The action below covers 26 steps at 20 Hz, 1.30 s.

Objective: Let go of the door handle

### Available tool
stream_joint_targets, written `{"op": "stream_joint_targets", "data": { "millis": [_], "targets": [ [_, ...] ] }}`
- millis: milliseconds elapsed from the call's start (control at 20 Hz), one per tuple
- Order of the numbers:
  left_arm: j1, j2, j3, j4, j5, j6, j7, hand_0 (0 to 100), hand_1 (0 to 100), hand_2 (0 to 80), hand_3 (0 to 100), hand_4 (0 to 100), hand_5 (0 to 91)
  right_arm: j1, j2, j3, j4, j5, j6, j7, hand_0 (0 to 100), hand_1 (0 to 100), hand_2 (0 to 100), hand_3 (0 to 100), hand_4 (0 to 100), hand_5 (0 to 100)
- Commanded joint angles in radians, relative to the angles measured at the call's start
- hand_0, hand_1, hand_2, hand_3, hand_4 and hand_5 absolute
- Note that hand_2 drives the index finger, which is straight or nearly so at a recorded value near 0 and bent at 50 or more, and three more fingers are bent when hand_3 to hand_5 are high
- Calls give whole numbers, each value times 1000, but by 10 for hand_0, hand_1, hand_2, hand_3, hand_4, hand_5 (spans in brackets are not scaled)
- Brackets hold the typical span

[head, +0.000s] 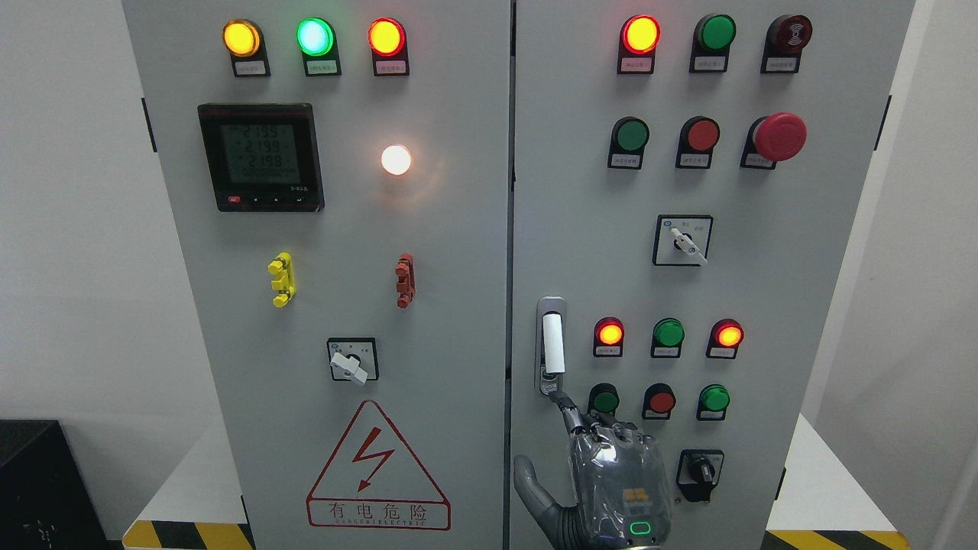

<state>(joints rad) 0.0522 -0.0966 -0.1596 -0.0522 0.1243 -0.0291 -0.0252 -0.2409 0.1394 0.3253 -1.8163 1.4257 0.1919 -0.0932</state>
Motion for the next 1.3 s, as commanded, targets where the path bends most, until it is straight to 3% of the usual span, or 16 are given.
{"op": "stream_joint_targets", "data": {
  "millis": [0,451,902,1252],
  "targets": [
    [0,0,0,0,0,0,-1,0,0,45,101,0,0,5,0,-14,-51,-10,-2,10,391,337,400,783,731,709],
    [0,0,0,0,0,0,-1,0,0,46,104,1,0,3,0,-28,-81,-10,3,49,399,334,560,859,749,695],
    [0,0,0,0,0,1,-1,0,0,45,104,0,0,-11,-1,-48,-90,-10,4,64,158,298,693,946,775,678],
    [0,0,0,0,0,0,-1,0,0,46,104,0,0,-34,-1,-52,-100,-10,4,64,24,501,669,921,779,684]
  ]
}}
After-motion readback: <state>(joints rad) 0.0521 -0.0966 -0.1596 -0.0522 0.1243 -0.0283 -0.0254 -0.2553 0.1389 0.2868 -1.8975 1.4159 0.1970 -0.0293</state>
